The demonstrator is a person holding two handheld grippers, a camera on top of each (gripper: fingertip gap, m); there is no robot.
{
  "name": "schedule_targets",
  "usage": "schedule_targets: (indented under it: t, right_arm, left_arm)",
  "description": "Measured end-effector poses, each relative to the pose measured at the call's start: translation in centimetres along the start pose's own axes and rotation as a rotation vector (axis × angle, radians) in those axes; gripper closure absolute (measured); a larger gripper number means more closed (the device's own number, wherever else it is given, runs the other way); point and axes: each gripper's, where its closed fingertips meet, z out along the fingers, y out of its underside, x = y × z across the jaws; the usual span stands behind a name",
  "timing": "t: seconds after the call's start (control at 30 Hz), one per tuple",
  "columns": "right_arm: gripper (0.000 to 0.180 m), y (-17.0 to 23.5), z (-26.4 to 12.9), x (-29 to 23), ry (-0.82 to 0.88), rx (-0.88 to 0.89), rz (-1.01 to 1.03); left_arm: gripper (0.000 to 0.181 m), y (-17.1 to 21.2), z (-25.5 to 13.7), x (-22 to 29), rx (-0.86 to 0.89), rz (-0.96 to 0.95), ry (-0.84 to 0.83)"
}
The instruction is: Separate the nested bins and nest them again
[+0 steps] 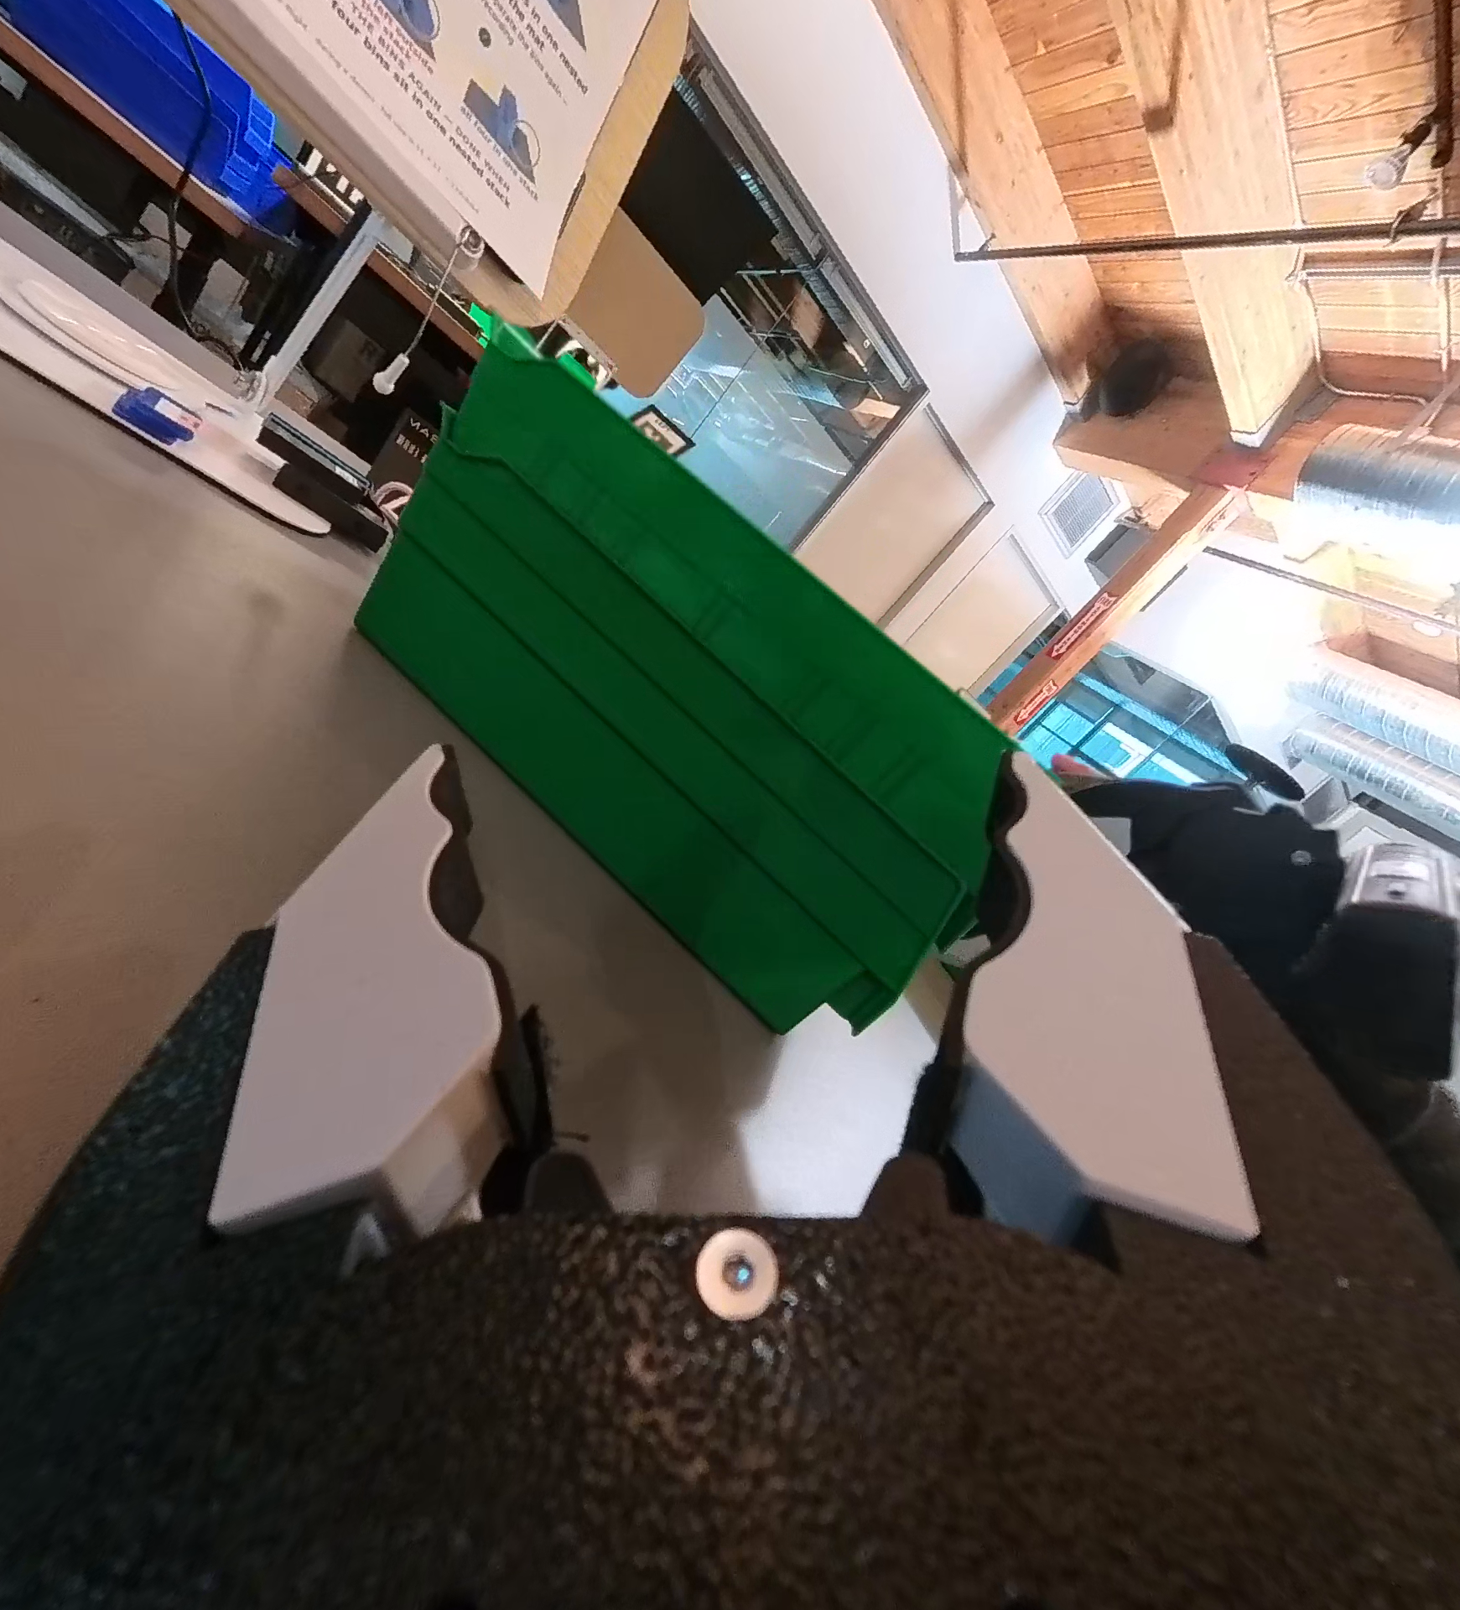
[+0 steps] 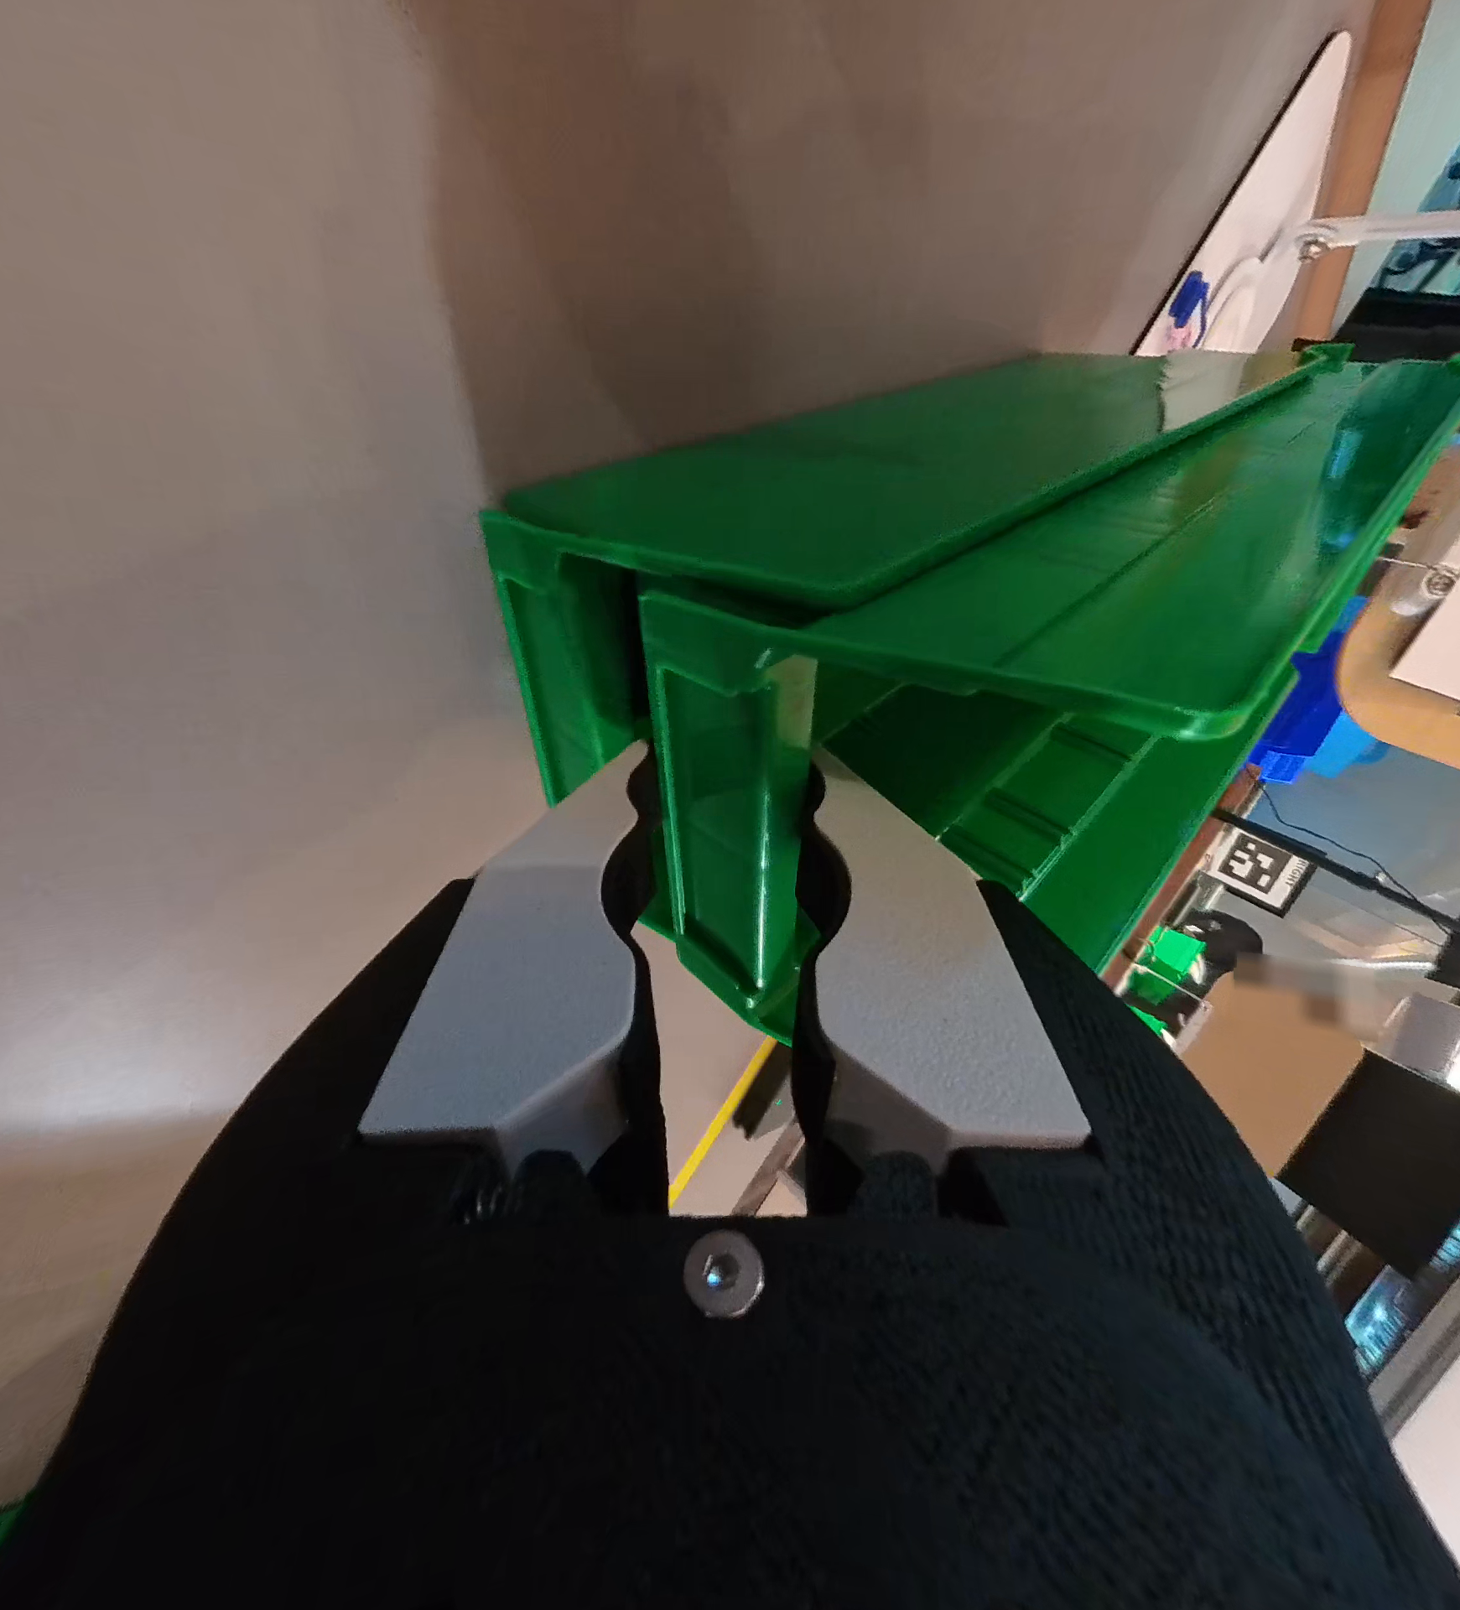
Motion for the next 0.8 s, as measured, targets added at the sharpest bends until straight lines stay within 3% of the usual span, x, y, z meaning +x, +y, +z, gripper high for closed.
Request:
schedule_targets:
  t: [0.33, 0.5, 0.8]
  right_arm:
    - [0.152, -0.1, 0.2, -0.1, 0.027, -0.032, -0.004]
    - [0.132, -0.4, -1.0, 1.2, 0.170, 0.024, 0.005]
    - [0.143, 0.7, -3.0, -0.8, 0.251, 0.075, 0.061]
  left_arm:
    - [0.064, 0.0, 0.0, 0.0, -0.001, -0.001, 0.001]
    - [0.064, 0.0, 0.0, 0.0, 0.001, 0.000, 0.002]
    - [0.065, 0.1, 0.0, 0.0, -0.003, 0.004, -0.001]
